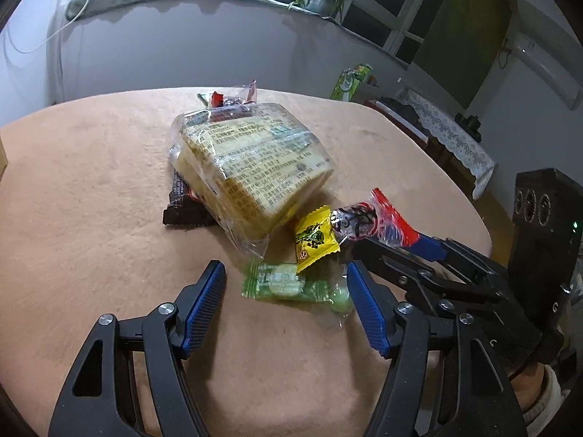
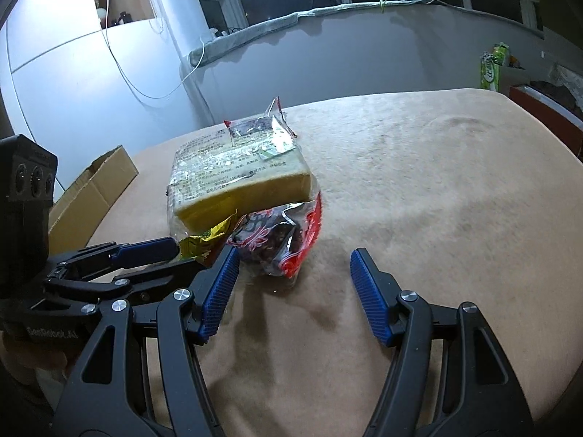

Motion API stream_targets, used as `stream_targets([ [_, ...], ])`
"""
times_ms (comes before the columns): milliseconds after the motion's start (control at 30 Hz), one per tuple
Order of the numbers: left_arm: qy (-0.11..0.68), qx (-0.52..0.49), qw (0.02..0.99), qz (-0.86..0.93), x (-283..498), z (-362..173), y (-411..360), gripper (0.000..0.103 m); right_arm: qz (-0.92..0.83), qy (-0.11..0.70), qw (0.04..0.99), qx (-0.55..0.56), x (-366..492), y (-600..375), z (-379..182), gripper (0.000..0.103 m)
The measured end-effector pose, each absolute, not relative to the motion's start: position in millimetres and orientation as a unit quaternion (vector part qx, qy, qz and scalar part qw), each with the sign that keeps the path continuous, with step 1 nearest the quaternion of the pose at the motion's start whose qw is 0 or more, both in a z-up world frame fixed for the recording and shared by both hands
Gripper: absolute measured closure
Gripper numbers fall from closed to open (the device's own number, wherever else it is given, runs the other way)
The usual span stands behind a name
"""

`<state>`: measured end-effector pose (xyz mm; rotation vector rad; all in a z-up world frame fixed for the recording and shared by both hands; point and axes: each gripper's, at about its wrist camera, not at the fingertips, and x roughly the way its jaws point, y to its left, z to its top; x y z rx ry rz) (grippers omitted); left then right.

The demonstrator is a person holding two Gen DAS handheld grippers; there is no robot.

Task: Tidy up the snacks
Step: 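Grasp the green candy with the left gripper while the right gripper grasps the red-wrapped candy bag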

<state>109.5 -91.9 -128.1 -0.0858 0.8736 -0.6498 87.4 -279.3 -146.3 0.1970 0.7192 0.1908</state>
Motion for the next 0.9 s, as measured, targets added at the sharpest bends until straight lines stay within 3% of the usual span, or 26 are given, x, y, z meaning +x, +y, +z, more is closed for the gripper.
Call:
stream_targets([
  [33, 0.415, -0.043, 0.855, -0.309, 109.9, -127.9, -90.1, 0.038, 0.095, 0.351, 0.927, 0.094, 89.0, -278.3, -146.4, 0.037],
  [100, 0.414, -0.038, 0.856, -0.307, 111.1, -128.3, -88.6, 0.055, 0.101, 0.351, 0.926, 0.100, 91.8, -278.0, -145.8, 0.037],
  [133, 0.413, -0.035, 0.857, -0.306, 112.2, -128.6, -88.0, 0.058, 0.104, 0.351, 0.925, 0.102, 93.3, -277.9, -144.9, 0.037],
  [400, 0.407, -0.025, 0.859, -0.310, 106.5, -128.8, -84.4, 0.061, 0.121, 0.360, 0.917, 0.121, 104.0, -278.8, -143.0, 0.037],
  [467, 0.406, -0.022, 0.859, -0.310, 105.4, -129.1, -84.0, 0.062, 0.122, 0.363, 0.916, 0.117, 104.3, -276.5, -143.8, 0.042],
  [533, 0.406, -0.019, 0.860, -0.309, 104.1, -129.6, -82.8, 0.065, 0.130, 0.363, 0.915, 0.118, 103.1, -275.0, -144.5, 0.061],
  [667, 0.406, -0.021, 0.861, -0.307, 104.6, -130.8, -80.0, 0.071, 0.131, 0.360, 0.915, 0.123, 99.0, -274.1, -146.3, 0.063],
  [767, 0.409, -0.017, 0.860, -0.306, 103.2, -130.9, -78.7, 0.087, 0.129, 0.356, 0.917, 0.125, 94.4, -275.2, -146.5, 0.064],
  [900, 0.412, -0.024, 0.858, -0.308, 102.7, -132.6, -76.5, 0.092, 0.121, 0.346, 0.920, 0.135, 85.7, -281.0, -146.3, 0.065],
])
